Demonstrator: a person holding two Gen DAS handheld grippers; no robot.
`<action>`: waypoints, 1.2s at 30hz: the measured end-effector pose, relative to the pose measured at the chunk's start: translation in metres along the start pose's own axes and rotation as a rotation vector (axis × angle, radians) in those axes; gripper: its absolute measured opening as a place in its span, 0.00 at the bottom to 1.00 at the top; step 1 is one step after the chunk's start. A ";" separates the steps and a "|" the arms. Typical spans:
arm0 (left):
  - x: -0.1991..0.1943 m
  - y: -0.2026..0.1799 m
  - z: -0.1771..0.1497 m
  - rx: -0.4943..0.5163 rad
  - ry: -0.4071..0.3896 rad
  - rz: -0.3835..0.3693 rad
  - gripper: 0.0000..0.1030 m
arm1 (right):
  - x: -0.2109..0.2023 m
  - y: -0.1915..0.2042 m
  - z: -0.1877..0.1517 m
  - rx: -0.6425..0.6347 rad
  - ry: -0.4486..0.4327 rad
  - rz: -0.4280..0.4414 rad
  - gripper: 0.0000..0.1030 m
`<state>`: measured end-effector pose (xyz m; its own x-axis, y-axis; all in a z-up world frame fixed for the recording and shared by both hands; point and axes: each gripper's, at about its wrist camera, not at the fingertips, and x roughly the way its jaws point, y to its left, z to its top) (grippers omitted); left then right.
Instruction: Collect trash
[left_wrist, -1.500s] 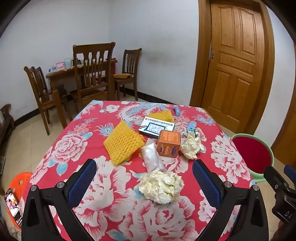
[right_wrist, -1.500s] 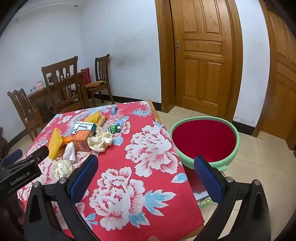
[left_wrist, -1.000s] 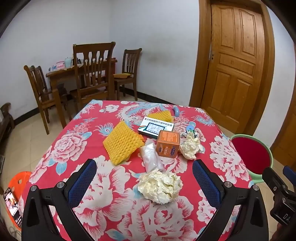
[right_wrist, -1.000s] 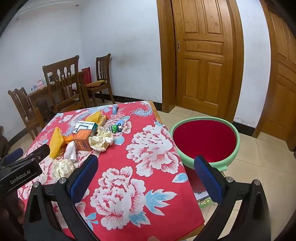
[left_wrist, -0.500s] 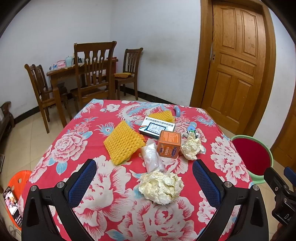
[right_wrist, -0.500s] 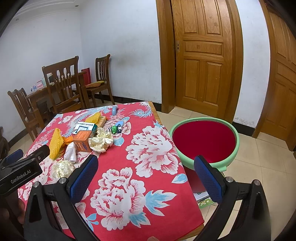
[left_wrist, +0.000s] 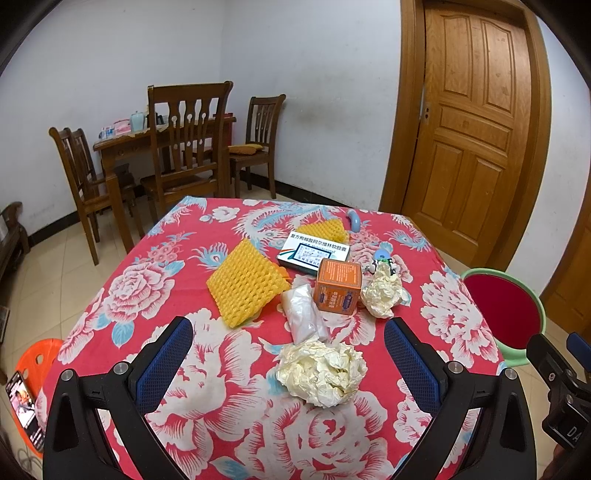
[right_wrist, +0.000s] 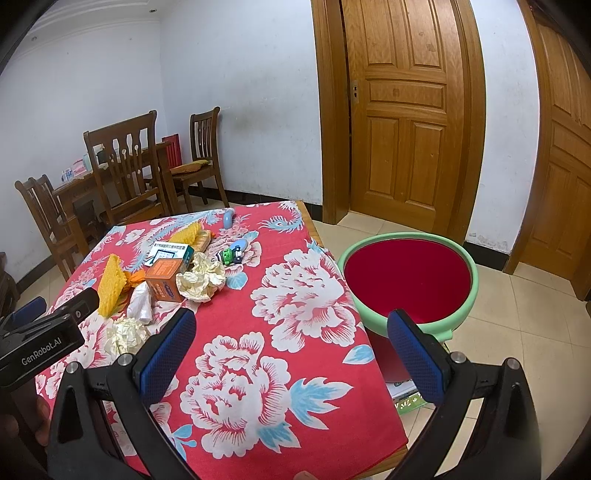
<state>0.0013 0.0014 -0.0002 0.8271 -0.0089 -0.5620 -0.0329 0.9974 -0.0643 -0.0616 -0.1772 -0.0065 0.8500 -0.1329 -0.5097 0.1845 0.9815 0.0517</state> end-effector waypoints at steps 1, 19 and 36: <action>0.000 0.000 0.000 0.000 0.001 0.000 1.00 | 0.000 0.000 0.000 0.000 0.000 0.000 0.98; 0.001 0.001 0.000 0.000 0.005 -0.001 1.00 | 0.000 0.000 0.000 -0.001 0.002 0.000 0.98; 0.011 0.000 -0.008 0.004 0.039 0.004 1.00 | 0.003 -0.002 -0.002 0.002 0.007 0.000 0.98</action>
<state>0.0061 0.0003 -0.0130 0.8047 -0.0077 -0.5936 -0.0335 0.9977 -0.0584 -0.0605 -0.1789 -0.0095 0.8462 -0.1323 -0.5161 0.1860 0.9811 0.0534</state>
